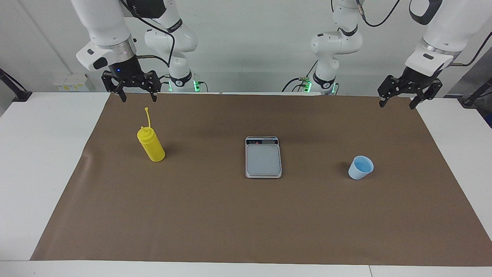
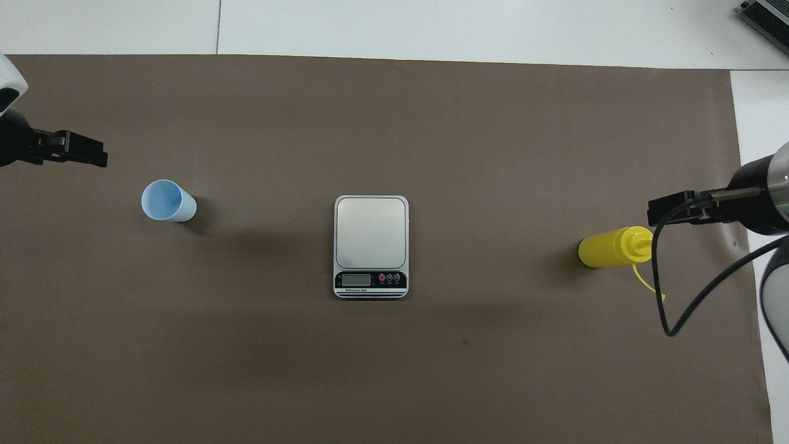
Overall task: Pour seasoning into cup on scale with both arms
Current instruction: 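Reach the left gripper to the light-blue cup and grasp it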
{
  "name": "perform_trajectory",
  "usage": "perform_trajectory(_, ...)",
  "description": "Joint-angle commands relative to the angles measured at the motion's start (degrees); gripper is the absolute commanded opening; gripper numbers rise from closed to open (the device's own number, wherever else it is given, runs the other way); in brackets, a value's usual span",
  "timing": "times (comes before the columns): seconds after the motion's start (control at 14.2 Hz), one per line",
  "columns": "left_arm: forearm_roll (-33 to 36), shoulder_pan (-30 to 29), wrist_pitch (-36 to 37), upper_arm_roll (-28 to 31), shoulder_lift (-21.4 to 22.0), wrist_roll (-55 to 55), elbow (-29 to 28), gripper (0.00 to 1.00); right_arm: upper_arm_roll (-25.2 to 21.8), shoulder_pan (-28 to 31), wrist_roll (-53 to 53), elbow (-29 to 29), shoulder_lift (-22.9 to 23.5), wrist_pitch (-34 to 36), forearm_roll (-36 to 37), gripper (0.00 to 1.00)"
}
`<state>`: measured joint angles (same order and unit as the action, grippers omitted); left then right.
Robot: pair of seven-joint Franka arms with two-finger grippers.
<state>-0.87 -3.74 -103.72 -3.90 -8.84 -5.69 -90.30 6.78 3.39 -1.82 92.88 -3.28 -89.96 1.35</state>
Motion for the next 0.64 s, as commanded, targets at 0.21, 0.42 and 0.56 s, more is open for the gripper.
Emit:
perform_trajectory(0.21,0.3,-3.5,-15.8,-0.3,1.7,-0.1,-15.6,1.0,0.2,0.6,-0.5,0.7,-0.9,0.6,-0.1,1.0)
perform_trajectory(0.42,-1.1,-3.0,-18.9,-0.3,2.3,3.2,-19.7,1.0,0.2,0.6,-0.5,0.7,-0.9,0.6,-0.1,1.0)
perform_trajectory(0.56,-1.7,-2.8,-19.2,-0.3,1.3,3.8,-19.7,1.0,0.2,0.5,-0.5,0.7,-0.9,0.6,-0.1,1.0)
